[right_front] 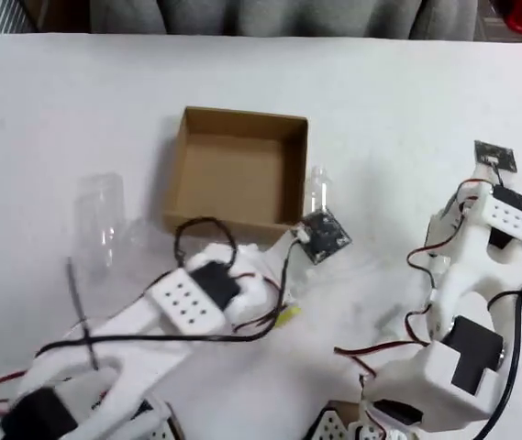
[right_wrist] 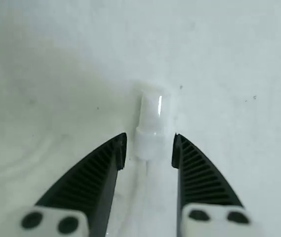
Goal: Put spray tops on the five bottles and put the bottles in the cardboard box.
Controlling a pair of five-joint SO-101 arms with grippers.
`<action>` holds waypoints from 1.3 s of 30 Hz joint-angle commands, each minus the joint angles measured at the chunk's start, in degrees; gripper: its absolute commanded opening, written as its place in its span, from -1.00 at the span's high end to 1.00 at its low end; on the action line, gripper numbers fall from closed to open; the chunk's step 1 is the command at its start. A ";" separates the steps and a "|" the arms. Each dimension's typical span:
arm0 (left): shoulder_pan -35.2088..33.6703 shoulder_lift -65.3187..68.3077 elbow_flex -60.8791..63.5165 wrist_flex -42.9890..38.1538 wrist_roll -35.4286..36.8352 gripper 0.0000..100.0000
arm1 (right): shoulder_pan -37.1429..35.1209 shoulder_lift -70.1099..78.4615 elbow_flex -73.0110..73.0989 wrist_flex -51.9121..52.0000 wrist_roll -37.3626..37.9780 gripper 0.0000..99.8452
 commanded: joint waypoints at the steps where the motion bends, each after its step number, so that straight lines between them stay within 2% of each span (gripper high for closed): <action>1: -2.86 -6.20 0.97 -3.52 -0.18 0.96 | -1.19 -1.27 -0.09 -1.27 -0.70 0.76; 11: -4.53 -6.20 0.97 -3.69 -0.18 0.96 | 0.22 10.51 -0.26 -7.96 -0.70 0.76; 13: -4.53 -6.20 1.14 -3.69 -0.18 0.96 | 0.22 10.51 -0.26 -7.96 -0.70 0.81; 15: -4.53 -6.20 1.14 -3.69 -0.18 0.96 | 0.13 9.89 -0.35 -7.96 -0.62 0.96; 17: -4.53 -6.20 1.23 -3.69 -0.18 0.96 | 0.13 8.66 -1.23 -7.16 -0.62 0.95; 23: -4.62 -6.64 1.41 -6.51 0.26 0.96 | -0.22 2.15 -10.29 6.81 1.49 0.97; 25: -4.62 -6.81 2.29 -7.91 3.52 0.96 | -0.66 -1.54 -13.80 11.91 1.23 0.97; 28: -5.76 -7.34 4.04 -12.40 7.65 0.96 | -2.51 -8.04 -17.32 18.15 0.62 0.97; 33: -10.59 -14.37 8.62 -18.02 8.26 0.96 | -9.19 -20.62 -17.58 23.87 -2.99 0.97; 37: -12.70 -23.16 13.80 -21.36 8.26 0.96 | -16.84 -28.44 -18.11 23.69 -7.74 0.97; 39: -13.58 -27.56 16.53 -23.38 8.26 0.96 | -21.14 -31.08 -18.90 19.91 -8.79 0.97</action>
